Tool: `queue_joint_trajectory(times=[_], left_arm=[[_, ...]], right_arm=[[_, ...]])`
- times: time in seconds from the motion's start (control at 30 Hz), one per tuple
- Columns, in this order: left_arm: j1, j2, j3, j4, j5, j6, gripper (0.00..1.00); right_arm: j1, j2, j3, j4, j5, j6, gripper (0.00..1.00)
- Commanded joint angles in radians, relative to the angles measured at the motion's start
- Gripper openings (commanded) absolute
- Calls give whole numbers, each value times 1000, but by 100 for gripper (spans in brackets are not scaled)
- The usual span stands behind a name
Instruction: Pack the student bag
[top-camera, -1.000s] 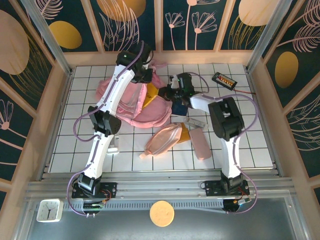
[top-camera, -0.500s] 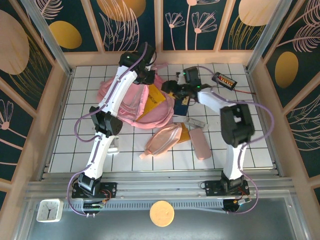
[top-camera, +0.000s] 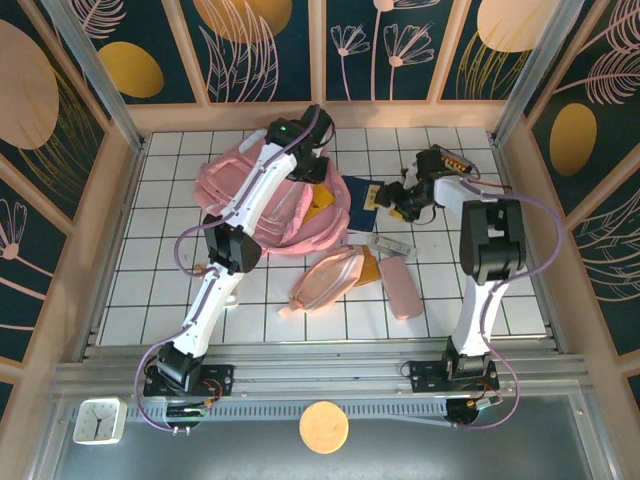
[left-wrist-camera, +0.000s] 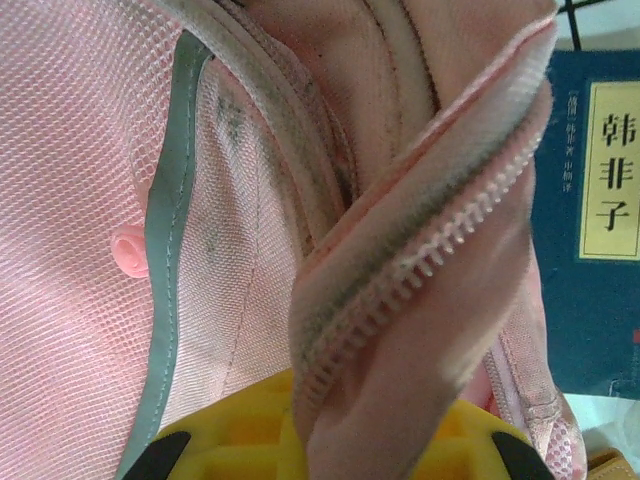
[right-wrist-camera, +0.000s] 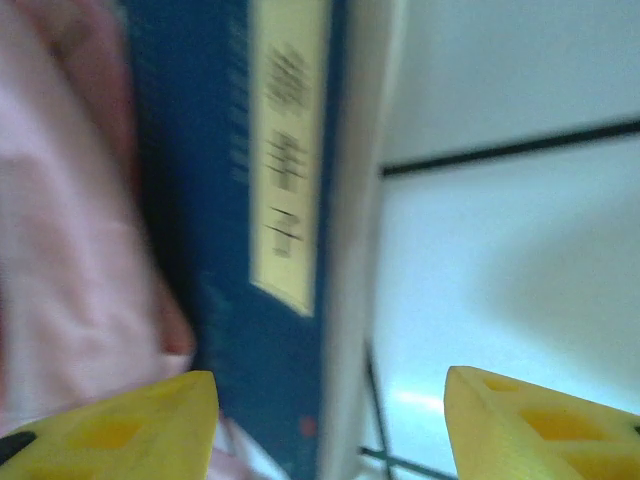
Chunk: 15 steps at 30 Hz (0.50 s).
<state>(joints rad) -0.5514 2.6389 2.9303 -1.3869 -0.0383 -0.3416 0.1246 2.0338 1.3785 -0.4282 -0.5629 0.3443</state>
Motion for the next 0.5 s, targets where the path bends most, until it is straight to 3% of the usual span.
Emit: queue_joint_trajectory(times=[0.0,0.23,0.47], left_arm=[[7,-5,29,5,38,-24,0],[5,3,26,6,56,-22,0],[5,11,27,5,70,-21,0]], right_arm=[[20,40,19,-31,-38,-36,60],[78,135,83,-9,-38,-23,54],[139,187,149,16,-22,29,34]])
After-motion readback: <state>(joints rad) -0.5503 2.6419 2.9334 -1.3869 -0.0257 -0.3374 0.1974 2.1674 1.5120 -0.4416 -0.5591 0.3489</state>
